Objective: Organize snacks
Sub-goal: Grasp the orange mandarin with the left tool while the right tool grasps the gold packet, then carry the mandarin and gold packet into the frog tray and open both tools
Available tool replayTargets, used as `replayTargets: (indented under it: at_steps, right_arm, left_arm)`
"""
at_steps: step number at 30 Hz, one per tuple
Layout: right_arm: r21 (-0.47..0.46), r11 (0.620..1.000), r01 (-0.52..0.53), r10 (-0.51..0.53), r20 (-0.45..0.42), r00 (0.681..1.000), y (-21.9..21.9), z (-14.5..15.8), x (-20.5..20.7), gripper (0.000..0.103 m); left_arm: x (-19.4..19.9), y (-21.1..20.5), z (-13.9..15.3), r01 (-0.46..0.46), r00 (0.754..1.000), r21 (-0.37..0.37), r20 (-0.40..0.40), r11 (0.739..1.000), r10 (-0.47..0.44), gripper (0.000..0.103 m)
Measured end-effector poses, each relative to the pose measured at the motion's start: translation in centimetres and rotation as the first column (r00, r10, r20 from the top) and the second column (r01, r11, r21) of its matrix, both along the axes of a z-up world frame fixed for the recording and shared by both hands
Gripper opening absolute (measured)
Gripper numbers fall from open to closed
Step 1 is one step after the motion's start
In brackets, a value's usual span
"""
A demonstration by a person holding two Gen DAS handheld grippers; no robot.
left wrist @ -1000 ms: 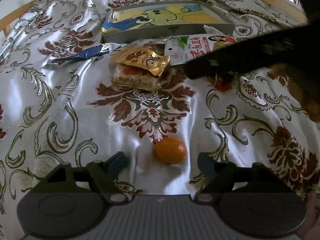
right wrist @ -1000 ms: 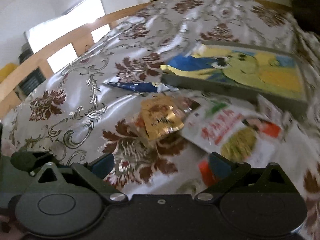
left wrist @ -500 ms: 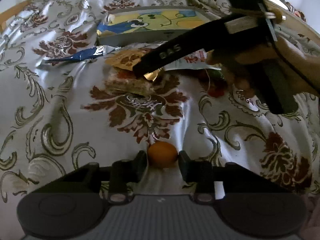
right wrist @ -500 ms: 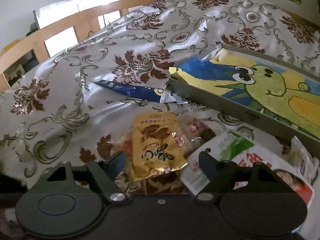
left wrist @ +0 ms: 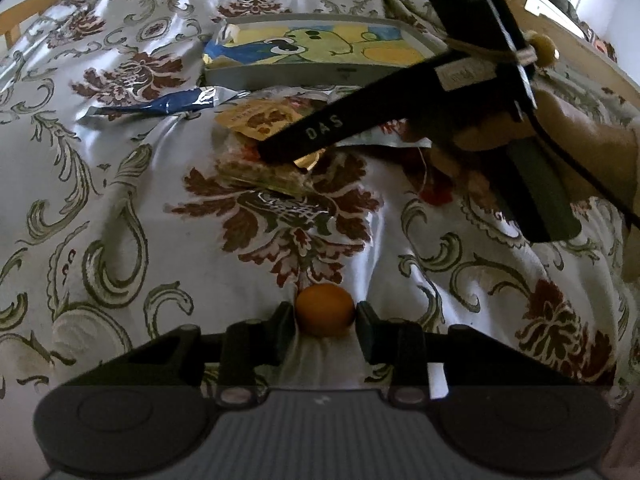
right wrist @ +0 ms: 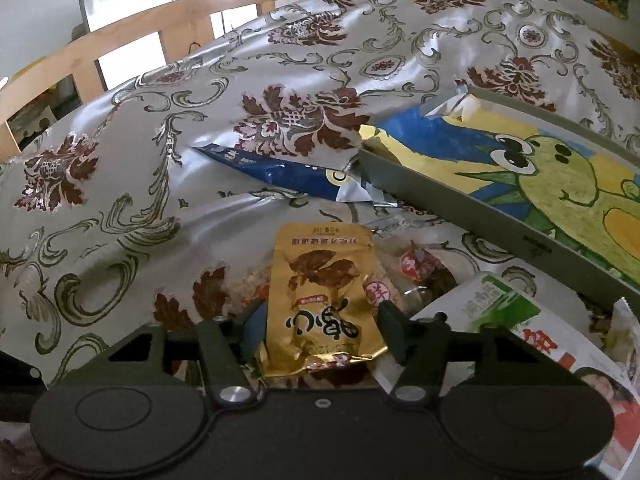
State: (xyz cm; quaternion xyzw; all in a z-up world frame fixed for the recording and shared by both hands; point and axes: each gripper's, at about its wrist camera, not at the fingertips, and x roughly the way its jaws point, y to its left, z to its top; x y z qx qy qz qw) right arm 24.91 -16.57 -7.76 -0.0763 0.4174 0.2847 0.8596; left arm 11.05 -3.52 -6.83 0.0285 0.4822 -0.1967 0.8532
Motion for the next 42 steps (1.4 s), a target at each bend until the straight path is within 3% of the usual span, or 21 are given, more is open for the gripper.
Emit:
replayTargets:
  at_steps: [13,18,25,35,42]
  right_arm:
    - [-0.011,1.0,0.023,-0.022,0.018,1.0,-0.4,1.0,-1.1,0.059]
    - [-0.015,1.0,-0.001,0.001,0.021,1.0,0.2,0.4,-0.5,0.065]
    - [-0.001,1.0,-0.007,0.007,0.009,1.0,0.6,0.1,0.3,0.056]
    - [0.081,0.995,0.062,-0.067,0.05,0.997,-1.0,2.5,-1.3,0.055]
    - [0.108,0.989,0.098,-0.106,0.072,0.992,-2.0,4.2,-2.3,0.055]
  left_arm:
    - [-0.5,0.9,1.2,-0.049,0.998,-0.055,0.029,0.997,0.05,0.037]
    - [-0.8,0.9,1.4,-0.046,0.998,-0.061,0.042,0.997,0.049,0.037]
    - [-0.5,1.5,1.6,-0.069,0.997,-0.107,0.037,0.992,0.073,0.037]
    - [-0.6,2.1,3.2,-0.083,0.993,-0.146,0.072,0.986,0.094,0.037]
    - [-2.1,2.4,5.0,-0.057,0.986,-0.18,0.142,0.982,0.083,0.032]
